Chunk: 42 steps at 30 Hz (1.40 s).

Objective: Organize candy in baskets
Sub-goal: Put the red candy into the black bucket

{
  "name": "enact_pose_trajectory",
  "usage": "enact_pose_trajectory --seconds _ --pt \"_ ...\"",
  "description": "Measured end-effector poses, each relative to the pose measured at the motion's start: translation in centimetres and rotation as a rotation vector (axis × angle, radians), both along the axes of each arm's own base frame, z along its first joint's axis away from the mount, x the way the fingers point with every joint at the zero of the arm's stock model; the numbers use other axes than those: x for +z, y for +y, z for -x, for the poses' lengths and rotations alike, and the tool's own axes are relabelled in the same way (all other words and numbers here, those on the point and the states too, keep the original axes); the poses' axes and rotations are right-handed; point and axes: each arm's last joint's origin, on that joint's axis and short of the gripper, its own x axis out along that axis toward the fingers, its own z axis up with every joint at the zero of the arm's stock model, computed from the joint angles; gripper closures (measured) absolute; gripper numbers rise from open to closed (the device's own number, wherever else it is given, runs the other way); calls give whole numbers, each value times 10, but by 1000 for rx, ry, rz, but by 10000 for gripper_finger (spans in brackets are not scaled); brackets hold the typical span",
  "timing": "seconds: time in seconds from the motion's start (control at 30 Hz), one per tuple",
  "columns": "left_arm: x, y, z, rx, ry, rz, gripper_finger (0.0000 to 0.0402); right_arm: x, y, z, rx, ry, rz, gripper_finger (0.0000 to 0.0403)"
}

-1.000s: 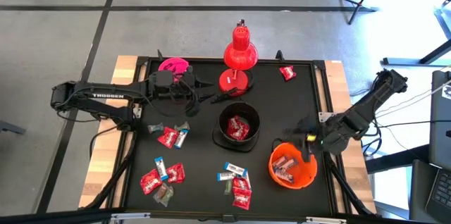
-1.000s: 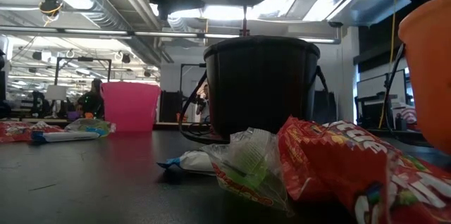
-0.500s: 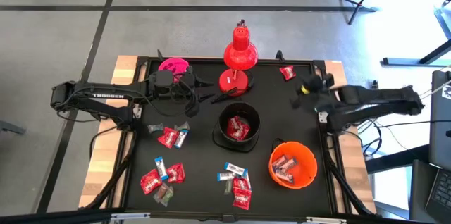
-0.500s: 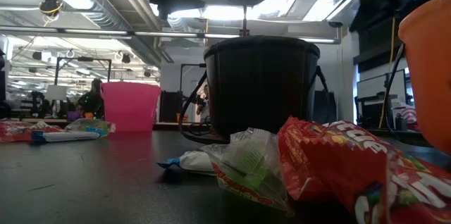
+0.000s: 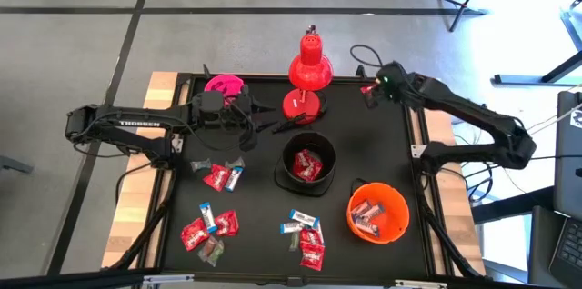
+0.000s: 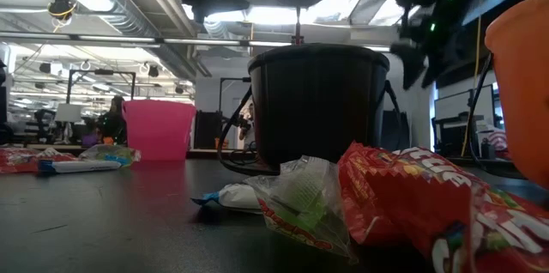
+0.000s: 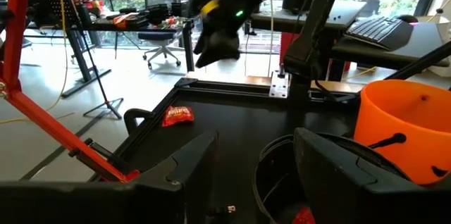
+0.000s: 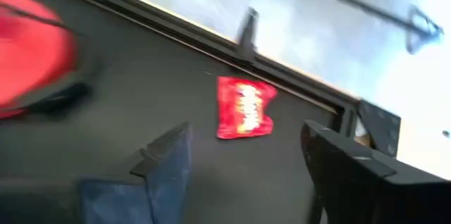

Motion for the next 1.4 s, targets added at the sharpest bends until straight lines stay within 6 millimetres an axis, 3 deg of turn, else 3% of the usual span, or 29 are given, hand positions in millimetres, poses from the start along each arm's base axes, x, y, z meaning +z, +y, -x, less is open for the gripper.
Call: enact_pose_trajectory --seconds 0.27,0.53,0.77,1.13,1.4 --pt "-4 0 1 1 37 6 224 -65 -54 3 -62 -63 -164 121" --pt "-4 0 1 0 40 8 224 -105 -88 -2 -134 -35 -166 121" --pt "-4 -1 1 0 39 29 224 -113 -95 -9 -122 -60 -218 140" --pt "-4 -6 0 -19 38 29 224 -114 -91 -6 -164 -45 -291 212" --pt "-4 -6 0 -19 37 27 224 -116 -90 -6 -182 -50 -314 219"
